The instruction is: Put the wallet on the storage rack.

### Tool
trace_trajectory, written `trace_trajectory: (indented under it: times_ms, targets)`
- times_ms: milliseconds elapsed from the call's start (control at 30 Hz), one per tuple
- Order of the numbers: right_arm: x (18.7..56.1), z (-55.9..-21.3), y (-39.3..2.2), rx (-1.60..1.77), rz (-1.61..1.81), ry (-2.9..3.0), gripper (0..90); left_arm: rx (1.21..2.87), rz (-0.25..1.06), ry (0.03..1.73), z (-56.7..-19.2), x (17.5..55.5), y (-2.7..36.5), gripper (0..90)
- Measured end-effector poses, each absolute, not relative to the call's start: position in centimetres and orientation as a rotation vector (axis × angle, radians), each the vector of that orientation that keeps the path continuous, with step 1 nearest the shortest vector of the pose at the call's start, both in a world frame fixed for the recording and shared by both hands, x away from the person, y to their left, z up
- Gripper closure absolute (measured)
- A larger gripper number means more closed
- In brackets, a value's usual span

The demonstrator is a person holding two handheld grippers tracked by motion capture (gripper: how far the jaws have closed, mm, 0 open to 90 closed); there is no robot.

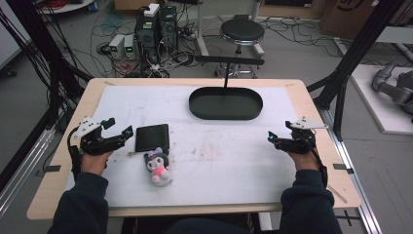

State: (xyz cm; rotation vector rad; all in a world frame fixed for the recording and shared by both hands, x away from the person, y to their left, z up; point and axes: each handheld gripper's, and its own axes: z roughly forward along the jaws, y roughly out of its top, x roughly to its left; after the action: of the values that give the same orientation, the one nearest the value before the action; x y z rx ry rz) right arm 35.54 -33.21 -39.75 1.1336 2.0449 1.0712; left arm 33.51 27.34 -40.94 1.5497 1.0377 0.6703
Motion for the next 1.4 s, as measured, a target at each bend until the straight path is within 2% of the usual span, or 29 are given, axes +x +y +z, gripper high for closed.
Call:
trace_trajectory:
  times_ms: [700, 867, 1000, 1133, 1400]
  targets:
    - [35.1, -39.8, -32.8, 1.099, 1.085, 2.077, 20.5, 1.562, 0.596, 0.993, -40.0, 33.8, 27.3, 19.7]
    - [35.2, -39.6, -32.8, 1.096, 1.093, 2.068, 20.5, 1.615, 0.559, 0.95, -39.6, 35.3, 26.9, 20.5]
    - [35.6, -39.8, -32.6, 1.09, 1.086, 2.083, 20.5, 1.762, 0.484, 0.926, -40.3, 38.7, 26.0, 33.2]
    - [35.5, -39.8, -32.5, 1.085, 1.083, 2.09, 20.5, 1.807, 0.42, 0.956, -41.9, 40.8, 25.8, 40.4]
    - [35.2, -39.7, -32.4, 1.087, 1.083, 2.093, 20.5, 1.895, 0.373, 1.025, -43.9, 42.1, 26.3, 42.3]
